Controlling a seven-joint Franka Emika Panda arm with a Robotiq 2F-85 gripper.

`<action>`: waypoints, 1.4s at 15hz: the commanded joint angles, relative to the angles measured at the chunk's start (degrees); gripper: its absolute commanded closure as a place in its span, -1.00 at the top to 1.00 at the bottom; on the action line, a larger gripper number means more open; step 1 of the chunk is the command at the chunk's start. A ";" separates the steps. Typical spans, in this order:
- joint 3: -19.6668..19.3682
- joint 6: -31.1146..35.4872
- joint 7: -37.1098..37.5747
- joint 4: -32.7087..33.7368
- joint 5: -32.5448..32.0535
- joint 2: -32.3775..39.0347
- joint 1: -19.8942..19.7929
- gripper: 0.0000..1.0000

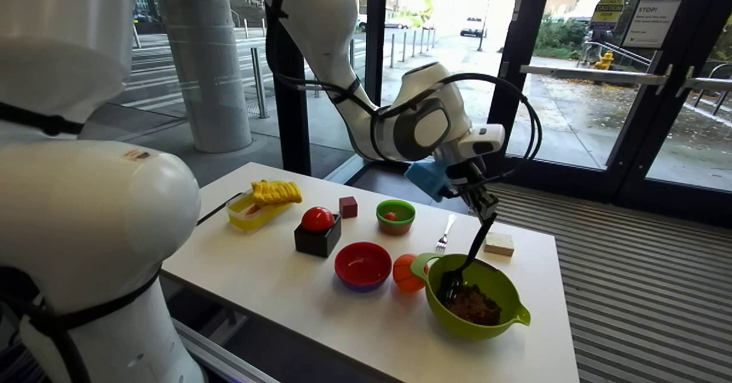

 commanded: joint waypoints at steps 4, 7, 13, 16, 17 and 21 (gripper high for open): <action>2.51 -0.44 1.89 3.46 -1.54 2.21 -5.61 -0.19; 2.91 -0.85 2.19 4.35 -1.49 2.98 -6.81 0.20; 3.39 -2.26 2.49 5.96 -1.34 4.79 -8.37 0.96; 6.97 -7.50 1.62 7.36 -1.96 4.56 -12.14 1.00; 4.99 -3.94 6.41 7.76 -1.56 7.61 -10.78 1.00; 5.33 -6.34 8.02 9.20 -1.36 7.63 -12.18 1.00</action>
